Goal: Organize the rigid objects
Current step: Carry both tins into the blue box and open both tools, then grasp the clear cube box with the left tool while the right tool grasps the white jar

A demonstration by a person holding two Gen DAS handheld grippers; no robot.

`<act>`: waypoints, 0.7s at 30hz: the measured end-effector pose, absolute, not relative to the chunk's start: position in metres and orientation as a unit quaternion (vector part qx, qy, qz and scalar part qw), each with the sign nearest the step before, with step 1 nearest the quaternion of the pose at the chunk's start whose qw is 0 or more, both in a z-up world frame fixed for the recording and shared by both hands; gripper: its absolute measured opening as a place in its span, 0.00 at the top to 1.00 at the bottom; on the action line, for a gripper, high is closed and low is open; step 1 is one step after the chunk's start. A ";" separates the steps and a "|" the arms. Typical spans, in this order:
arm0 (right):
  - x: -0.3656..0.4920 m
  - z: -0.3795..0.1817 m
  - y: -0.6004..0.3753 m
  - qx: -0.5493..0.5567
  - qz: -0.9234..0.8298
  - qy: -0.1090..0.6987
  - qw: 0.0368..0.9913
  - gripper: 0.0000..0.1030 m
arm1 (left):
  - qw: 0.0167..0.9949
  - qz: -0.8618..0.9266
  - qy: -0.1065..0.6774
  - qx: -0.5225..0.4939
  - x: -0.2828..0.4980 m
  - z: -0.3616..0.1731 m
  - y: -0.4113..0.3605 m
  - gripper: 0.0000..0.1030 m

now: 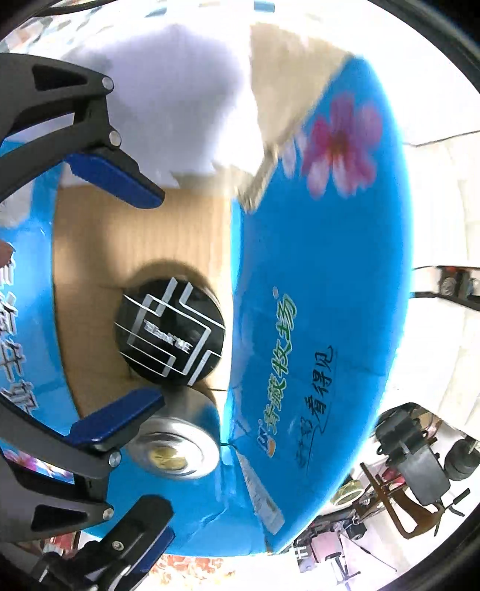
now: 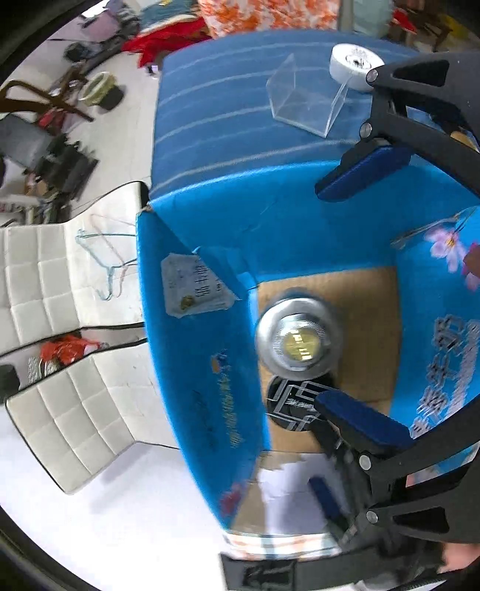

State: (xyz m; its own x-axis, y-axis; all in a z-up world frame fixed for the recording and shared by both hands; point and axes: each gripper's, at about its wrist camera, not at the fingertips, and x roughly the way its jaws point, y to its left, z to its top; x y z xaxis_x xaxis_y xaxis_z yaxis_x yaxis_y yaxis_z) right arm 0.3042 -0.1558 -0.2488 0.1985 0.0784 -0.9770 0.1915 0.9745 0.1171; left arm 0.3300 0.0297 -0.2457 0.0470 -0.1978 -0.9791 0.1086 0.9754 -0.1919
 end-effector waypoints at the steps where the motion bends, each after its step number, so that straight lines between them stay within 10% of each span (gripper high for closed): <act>1: 0.298 -0.247 -0.153 0.098 -0.032 0.631 0.769 0.00 | 0.732 -0.098 0.674 -0.023 0.323 -0.238 0.035 0.03; 21: 0.179 -0.142 -0.111 0.081 0.005 0.555 0.828 0.00 | 0.824 -0.055 0.563 0.041 0.219 -0.147 0.065 0.03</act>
